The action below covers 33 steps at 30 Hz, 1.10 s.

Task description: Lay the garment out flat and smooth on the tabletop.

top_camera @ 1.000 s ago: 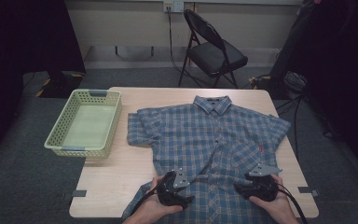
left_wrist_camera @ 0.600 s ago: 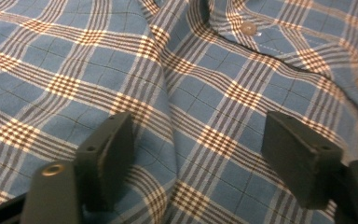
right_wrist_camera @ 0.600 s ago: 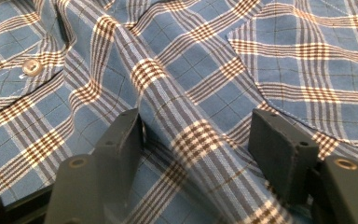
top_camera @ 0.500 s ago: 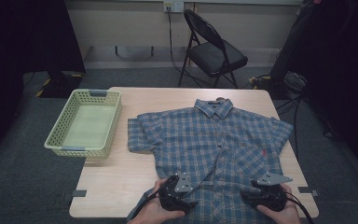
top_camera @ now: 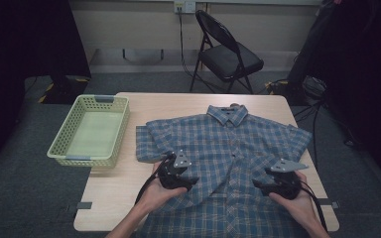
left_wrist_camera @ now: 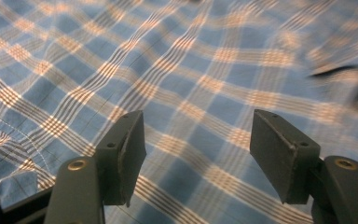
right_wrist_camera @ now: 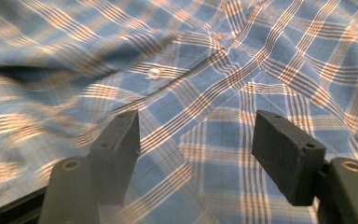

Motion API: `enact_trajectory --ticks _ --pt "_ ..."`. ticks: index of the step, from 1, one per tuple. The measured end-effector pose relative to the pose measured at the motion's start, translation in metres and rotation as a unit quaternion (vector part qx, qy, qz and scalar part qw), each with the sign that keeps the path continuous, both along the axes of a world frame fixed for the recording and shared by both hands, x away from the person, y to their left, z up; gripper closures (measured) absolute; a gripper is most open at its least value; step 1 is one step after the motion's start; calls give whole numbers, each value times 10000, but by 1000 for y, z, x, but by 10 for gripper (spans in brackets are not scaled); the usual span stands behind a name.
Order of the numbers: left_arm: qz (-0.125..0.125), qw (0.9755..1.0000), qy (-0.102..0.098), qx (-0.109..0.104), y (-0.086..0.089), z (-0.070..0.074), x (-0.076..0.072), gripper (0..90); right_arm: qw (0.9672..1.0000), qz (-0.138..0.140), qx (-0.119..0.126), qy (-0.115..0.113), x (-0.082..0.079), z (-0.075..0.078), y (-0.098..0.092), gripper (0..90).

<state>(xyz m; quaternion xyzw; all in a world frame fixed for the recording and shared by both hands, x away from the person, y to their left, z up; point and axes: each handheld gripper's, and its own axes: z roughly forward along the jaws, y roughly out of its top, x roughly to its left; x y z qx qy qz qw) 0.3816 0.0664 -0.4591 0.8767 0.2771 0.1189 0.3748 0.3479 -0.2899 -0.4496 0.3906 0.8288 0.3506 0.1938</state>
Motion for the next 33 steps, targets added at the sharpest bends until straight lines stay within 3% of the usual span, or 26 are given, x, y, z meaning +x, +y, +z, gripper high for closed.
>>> enact_trajectory --ticks 1,2,3,6,8,14,21,26,29,31,33 --pt "16 10000 61 28 -1 -5 4 354 9999 2 -73 103 14 -10 7 316" --pt "36 9999 106 50 -2 -10 6 354 9999 2 -73 103 14 -10 7 316" --pt "-7 9997 206 157 -3 -19 8 354 9997 -18 -160 204 23 -20 14 313" --pt "-54 9992 254 315 -5 -26 7 353 9992 -32 -288 261 27 -28 17 313" --pt "-32 9994 235 263 -3 -27 3 349 9986 -111 -310 421 27 -35 17 305" --pt "100 9996 202 197 3 -29 -15 353 9986 -153 -147 491 16 -37 6 302" --pt "-167 9990 278 299 3 -26 -44 357 9989 -77 -127 450 -12 -37 -2 303" --pt "-171 9989 310 315 6 -26 -61 354 9986 -54 -169 505 -29 -36 -1 303" --pt "-216 9983 413 363 2 -24 -69 340 9986 -69 -172 499 -39 -36 -4 303" --pt "-238 9979 395 459 -5 -23 -76 338 9989 -104 -110 444 -44 -37 -7 304" --pt "-361 9977 375 426 -10 -24 -79 340 9990 -117 -104 427 -48 -38 -11 304"
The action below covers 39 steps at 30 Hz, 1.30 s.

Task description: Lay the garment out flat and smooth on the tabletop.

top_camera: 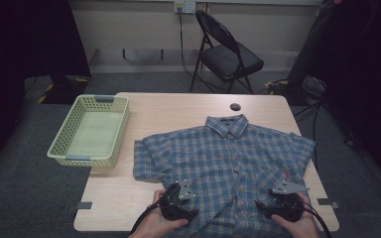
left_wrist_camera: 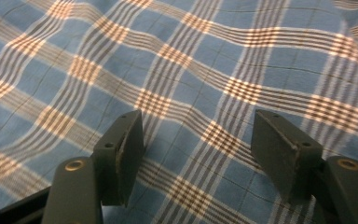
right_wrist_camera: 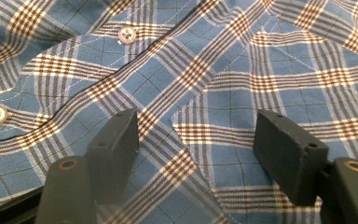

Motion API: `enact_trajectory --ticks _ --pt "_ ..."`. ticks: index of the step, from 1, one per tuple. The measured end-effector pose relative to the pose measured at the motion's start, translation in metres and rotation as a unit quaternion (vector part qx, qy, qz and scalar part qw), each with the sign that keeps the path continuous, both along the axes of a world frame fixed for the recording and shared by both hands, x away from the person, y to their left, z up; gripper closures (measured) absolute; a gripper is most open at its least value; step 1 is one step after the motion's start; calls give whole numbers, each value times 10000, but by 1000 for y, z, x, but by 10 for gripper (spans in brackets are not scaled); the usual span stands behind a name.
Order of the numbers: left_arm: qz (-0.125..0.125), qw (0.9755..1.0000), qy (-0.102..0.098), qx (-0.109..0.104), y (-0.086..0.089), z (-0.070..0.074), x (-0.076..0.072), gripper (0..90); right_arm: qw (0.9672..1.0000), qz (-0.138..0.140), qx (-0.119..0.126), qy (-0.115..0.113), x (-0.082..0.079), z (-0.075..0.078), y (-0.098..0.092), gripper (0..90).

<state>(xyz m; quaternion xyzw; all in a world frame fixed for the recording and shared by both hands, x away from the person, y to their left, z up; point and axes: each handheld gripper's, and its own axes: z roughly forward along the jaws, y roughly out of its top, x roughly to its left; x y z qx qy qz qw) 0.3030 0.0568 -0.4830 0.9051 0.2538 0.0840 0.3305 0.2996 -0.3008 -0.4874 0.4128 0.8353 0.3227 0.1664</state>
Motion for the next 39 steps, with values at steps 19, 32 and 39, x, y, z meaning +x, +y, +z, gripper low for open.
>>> enact_trajectory --ticks 19,32,39 --pt "164 9994 -182 -250 4 11 23 335 9987 -442 97 -234 -5 18 -20 315" --pt "79 9992 -216 -331 -26 -6 66 355 9810 -1754 -269 -789 50 30 -85 321" --pt "258 9984 -270 -422 -6 -8 64 354 9698 -2364 -62 -591 65 23 -127 377"
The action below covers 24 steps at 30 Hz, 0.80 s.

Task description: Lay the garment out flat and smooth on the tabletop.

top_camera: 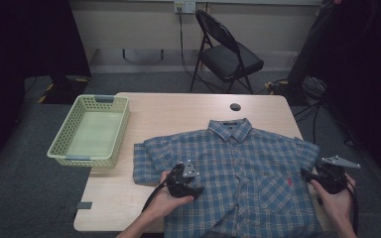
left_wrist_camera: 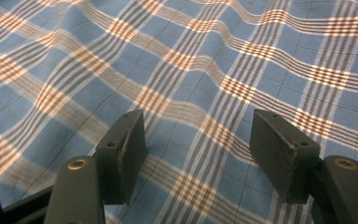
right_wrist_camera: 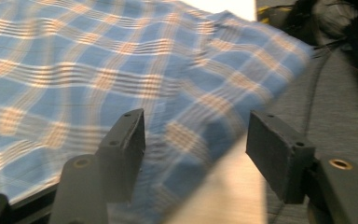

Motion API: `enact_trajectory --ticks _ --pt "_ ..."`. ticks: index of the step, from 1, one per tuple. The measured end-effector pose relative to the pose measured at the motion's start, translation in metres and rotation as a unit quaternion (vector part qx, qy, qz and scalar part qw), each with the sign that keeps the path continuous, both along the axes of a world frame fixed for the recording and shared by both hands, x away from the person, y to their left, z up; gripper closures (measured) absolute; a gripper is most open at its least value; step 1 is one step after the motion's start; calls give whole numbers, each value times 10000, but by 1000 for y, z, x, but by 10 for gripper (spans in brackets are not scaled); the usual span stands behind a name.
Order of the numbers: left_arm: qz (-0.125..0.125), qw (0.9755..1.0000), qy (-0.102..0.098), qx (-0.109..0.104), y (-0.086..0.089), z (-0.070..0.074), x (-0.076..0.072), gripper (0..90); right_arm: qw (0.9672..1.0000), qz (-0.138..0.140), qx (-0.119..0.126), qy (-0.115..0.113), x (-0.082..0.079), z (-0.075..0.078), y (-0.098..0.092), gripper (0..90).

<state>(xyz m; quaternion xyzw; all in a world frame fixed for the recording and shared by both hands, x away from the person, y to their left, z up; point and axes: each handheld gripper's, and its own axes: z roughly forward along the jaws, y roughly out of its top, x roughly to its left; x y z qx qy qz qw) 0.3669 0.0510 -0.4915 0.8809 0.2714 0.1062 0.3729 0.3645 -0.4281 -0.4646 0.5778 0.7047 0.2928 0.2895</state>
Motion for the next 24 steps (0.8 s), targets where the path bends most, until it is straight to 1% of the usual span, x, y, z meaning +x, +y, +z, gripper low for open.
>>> enact_trajectory --ticks 1,2,3,4,5,7,9,11,12,13,15,17,18,21,23,24 --pt "28 10000 -15 -19 3 0 -1 356 9998 -47 -209 -26 2 1 0 380" --pt "48 10000 -29 -41 5 -1 -2 356 9994 -70 -330 -75 4 1 0 379" --pt "88 9999 -39 -47 7 -1 -4 356 9994 -91 -321 -73 6 0 0 376" --pt "118 9999 -50 -42 10 -1 -7 356 9995 -114 -296 -23 9 -1 0 376" --pt "151 9998 -71 -50 12 -2 -9 358 9997 -149 -172 53 15 -4 -2 370" --pt "230 9997 -90 -88 18 -2 -15 360 9996 -181 -183 89 17 -6 -1 369" --pt "298 9994 -110 -98 24 -3 -21 367 9997 -186 -46 170 22 -10 -2 365" --pt "375 9992 -113 -105 30 -3 -25 369 9996 -172 -19 226 27 -11 -2 362" --pt "423 9990 -107 -94 32 -2 -27 372 9995 -178 0 243 30 -12 -2 362" --pt "459 9989 -98 -85 34 -2 -27 375 9992 -237 118 314 35 -14 -4 366" --pt "505 9987 -67 -35 36 -1 -28 375 9990 -228 148 350 37 -16 -4 369" --pt "537 9985 -72 -45 39 -1 -28 375 9985 -203 202 460 41 -20 -3 372" --pt "528 9986 -77 -64 40 -2 -28 375 9986 -178 201 455 41 -22 -2 380" --pt "548 9985 -70 -33 45 -1 -26 374 9986 -129 288 434 42 -22 -1 394" --pt "526 9986 -83 -65 46 -2 -24 374 9988 -141 318 347 40 -24 2 399" --pt "555 9984 -75 -40 47 -1 -23 374 9990 -89 322 307 40 -25 3 434"
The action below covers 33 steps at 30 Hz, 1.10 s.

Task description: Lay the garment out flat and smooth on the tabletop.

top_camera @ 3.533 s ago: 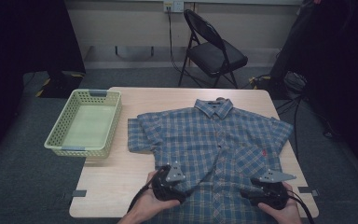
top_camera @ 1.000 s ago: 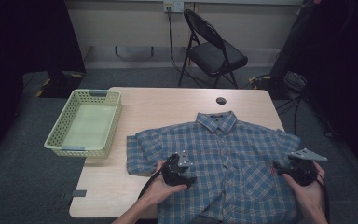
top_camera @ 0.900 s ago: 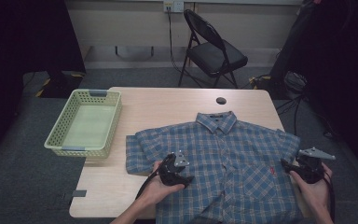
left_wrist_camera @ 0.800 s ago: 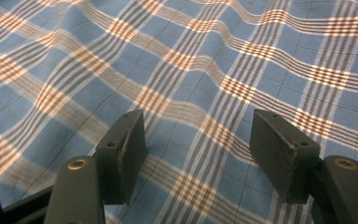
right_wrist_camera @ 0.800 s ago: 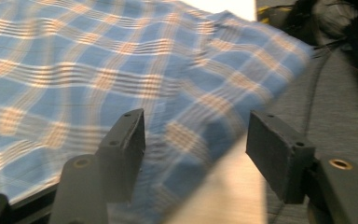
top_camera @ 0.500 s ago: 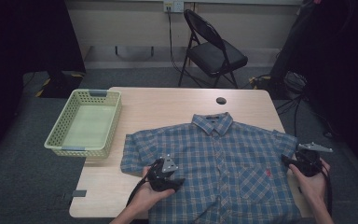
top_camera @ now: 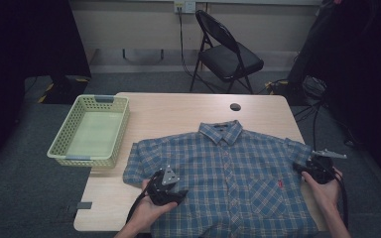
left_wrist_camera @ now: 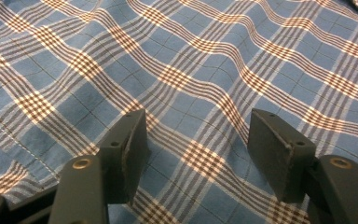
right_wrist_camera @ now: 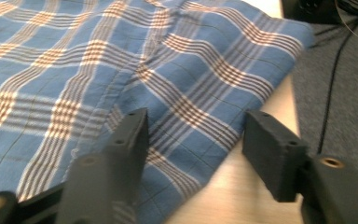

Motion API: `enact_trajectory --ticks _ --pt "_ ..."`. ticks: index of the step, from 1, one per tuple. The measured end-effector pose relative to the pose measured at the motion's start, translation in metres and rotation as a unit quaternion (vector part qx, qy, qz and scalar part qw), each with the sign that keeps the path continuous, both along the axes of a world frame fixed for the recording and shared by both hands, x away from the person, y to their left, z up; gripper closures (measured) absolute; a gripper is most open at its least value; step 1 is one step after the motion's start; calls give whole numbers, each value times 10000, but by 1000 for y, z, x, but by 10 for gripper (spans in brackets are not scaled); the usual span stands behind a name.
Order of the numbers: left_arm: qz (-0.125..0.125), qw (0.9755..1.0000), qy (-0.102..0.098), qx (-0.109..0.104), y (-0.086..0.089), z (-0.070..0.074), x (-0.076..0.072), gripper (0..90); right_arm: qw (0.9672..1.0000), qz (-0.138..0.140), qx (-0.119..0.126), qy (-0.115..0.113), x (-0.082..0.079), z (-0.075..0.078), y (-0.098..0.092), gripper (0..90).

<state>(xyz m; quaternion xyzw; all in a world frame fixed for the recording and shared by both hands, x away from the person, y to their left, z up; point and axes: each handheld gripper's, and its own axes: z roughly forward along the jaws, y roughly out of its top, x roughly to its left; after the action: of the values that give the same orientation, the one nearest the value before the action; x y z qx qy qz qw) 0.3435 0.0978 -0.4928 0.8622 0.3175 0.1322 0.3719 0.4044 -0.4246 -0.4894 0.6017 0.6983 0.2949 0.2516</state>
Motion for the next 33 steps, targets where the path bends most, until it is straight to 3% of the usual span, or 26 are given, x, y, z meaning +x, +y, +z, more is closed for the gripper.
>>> enact_trajectory --ticks 5,10,18,22,26,33 --pt "-51 10000 41 60 2 1 3 374 9996 281 23 -31 -1 1 9 621" --pt "-4 10000 56 71 5 2 5 374 9991 373 -222 -34 -3 4 20 758" --pt "60 10000 29 57 4 1 5 373 9958 626 -129 -661 -18 32 36 821" --pt "20 10000 -3 -9 6 0 7 367 9915 890 -134 -944 -26 45 57 825" --pt "-42 10000 -24 -21 7 -1 9 362 9855 1297 -214 -1075 -30 51 83 822" --pt "-26 10000 -26 -29 7 -1 9 361 9731 2076 -69 -995 -38 51 127 825"
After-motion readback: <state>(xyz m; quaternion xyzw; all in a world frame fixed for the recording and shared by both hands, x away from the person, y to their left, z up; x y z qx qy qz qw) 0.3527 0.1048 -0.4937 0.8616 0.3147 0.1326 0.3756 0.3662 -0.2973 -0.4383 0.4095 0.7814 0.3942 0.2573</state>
